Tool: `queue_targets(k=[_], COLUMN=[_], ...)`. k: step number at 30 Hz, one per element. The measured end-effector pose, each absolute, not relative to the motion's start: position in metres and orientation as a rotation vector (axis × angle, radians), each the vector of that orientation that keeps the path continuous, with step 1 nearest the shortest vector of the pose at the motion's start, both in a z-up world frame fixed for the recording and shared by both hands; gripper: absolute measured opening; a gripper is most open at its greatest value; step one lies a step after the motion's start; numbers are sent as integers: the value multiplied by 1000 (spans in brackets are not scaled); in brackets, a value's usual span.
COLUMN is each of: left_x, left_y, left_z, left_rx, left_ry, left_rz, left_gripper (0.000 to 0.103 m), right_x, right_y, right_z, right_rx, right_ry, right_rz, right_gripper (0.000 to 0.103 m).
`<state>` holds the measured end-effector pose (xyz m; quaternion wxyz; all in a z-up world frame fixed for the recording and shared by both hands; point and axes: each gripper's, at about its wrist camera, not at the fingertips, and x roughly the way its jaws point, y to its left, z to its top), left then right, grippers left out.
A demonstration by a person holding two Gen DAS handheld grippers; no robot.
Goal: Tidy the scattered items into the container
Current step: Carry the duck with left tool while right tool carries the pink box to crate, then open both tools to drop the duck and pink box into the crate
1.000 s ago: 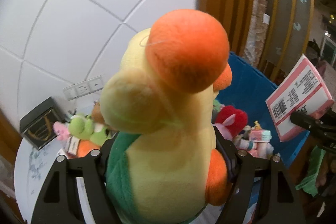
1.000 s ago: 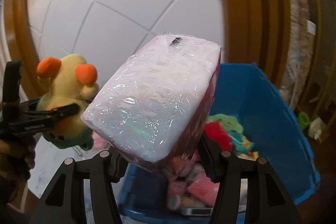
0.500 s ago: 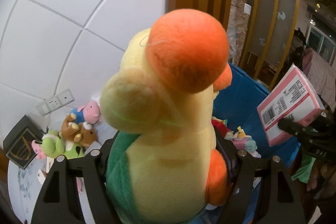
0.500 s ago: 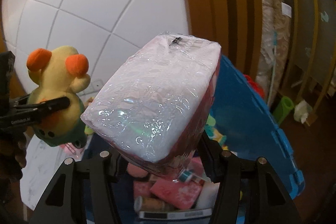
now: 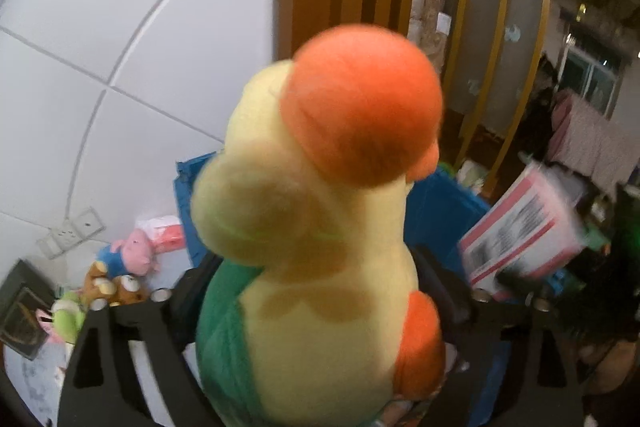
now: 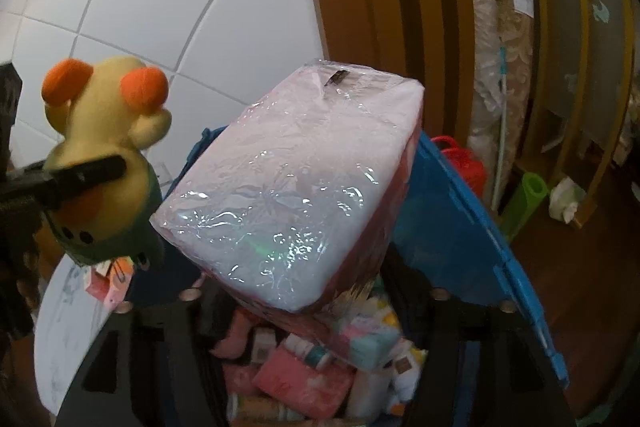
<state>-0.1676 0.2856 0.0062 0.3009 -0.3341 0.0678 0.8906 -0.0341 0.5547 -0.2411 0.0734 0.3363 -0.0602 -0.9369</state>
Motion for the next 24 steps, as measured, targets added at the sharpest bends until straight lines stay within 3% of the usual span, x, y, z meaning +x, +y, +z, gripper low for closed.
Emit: queue_targets(k=[1,2,24], left_x=[-169,-170,-119], left_y=[284,281,166], left_z=[9,11,-11], left_rx=[-881,-883,-974], left_ry=[171,159,82], left_rz=[2382,2407,2524], left_gripper=[96,97,97], right_x=[-36,-35,-14], right_y=[553,552,483], right_z=[-240,-238,-218], right_rx=[1008,983,952], right_ry=[-158,-144,-47], right_rz=[-2814,-2828,-2735], right_gripper=[102,103,103])
